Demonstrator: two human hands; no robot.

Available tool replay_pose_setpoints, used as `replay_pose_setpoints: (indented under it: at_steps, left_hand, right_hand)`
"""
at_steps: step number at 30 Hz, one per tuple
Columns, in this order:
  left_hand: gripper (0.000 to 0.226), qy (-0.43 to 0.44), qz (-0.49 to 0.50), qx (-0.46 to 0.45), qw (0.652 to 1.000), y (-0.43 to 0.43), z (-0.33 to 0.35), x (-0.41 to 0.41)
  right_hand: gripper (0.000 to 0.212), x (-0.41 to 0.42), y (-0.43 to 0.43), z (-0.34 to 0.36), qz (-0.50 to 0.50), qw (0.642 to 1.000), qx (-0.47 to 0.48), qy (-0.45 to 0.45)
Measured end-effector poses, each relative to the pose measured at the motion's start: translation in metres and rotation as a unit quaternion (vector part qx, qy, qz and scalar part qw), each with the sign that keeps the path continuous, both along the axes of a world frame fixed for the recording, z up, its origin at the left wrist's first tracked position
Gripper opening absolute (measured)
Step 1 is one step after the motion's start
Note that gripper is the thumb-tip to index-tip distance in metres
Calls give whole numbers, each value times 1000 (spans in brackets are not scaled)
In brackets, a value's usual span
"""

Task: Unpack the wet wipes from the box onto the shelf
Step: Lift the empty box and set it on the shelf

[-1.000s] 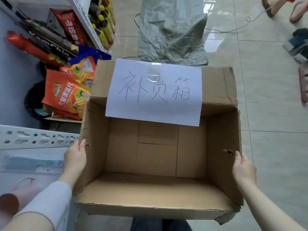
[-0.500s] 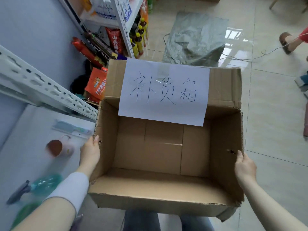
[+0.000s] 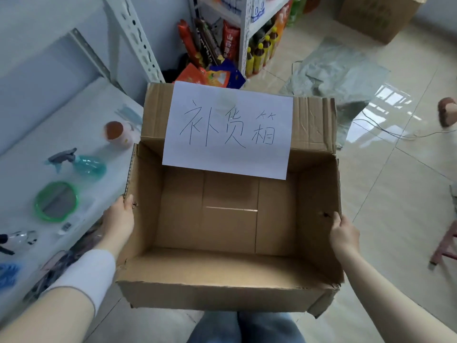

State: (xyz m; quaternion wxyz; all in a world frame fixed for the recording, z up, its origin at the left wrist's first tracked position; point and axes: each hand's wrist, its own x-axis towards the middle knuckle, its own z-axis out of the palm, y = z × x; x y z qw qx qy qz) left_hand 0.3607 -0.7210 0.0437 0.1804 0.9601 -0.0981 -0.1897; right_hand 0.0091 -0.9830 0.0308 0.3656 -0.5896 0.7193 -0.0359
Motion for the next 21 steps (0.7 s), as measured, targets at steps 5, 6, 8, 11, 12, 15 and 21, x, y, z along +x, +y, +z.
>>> replay_pose_setpoints:
  at_steps: [5,6,8,11,12,15,21]
  left_hand:
    - [40,3,54,-12,998,50,14,-42]
    - [40,3,71,-12,997,61,20,-53]
    - [40,-3,98,-13,995,85,28,-73]
    - [42,-11,158,-10,987,120,36,-111]
    - [43,-17,182,-7,983,131,37,-125]
    - [43,-23,257,-6,966,159,42,-169]
    - [35,-42,381,-50,922,220,44,-252]
  right_hand:
    - [41,-9,15,7,67,997,-1,26]
    - [41,-10,18,11,82,996,0,24]
    - [40,-8,20,18,113,994,-4,13]
    - [38,0,22,28,176,984,-6,1]
    - [37,2,22,31,198,980,-6,0]
    - [36,10,24,36,265,964,-5,-8]
    - [36,29,46,52,392,919,-7,-27]
